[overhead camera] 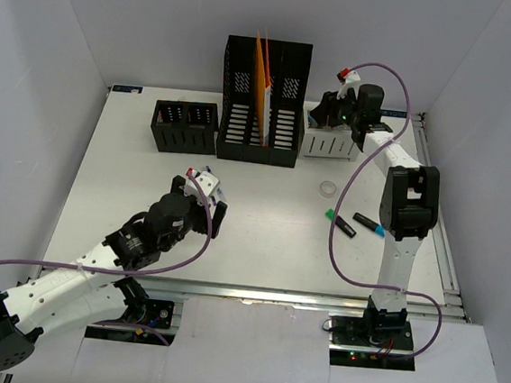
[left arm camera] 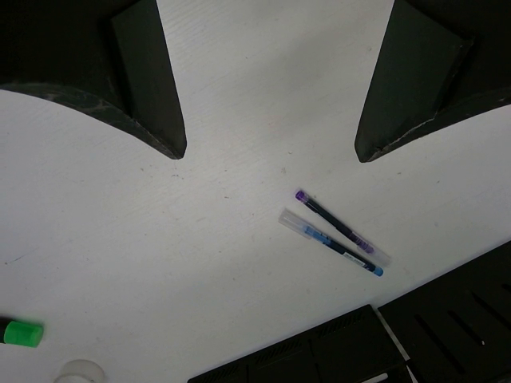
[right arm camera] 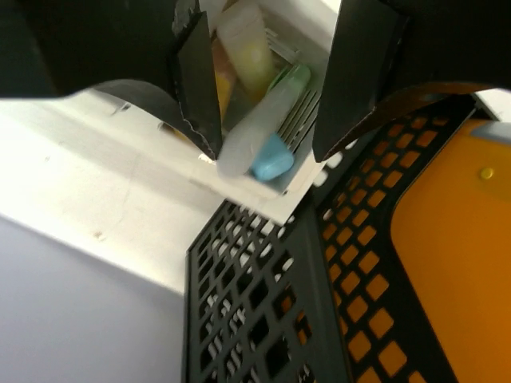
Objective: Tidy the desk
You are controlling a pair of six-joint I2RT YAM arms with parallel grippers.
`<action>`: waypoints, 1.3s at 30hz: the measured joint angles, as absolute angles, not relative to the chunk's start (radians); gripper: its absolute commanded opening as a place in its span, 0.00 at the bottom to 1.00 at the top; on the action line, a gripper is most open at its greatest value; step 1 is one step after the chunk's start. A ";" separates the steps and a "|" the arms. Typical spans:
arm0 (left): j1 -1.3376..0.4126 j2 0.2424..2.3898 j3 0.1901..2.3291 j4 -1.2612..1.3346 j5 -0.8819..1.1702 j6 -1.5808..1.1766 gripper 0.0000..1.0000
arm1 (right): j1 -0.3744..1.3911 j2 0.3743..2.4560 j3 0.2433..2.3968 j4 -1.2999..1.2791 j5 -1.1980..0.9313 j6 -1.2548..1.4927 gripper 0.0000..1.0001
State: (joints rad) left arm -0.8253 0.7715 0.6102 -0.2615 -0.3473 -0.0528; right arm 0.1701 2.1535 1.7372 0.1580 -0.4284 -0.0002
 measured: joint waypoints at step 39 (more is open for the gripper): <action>-0.817 0.687 0.616 -0.314 -0.192 -0.121 0.98 | -0.058 1.666 1.215 -0.851 -0.240 -1.080 0.78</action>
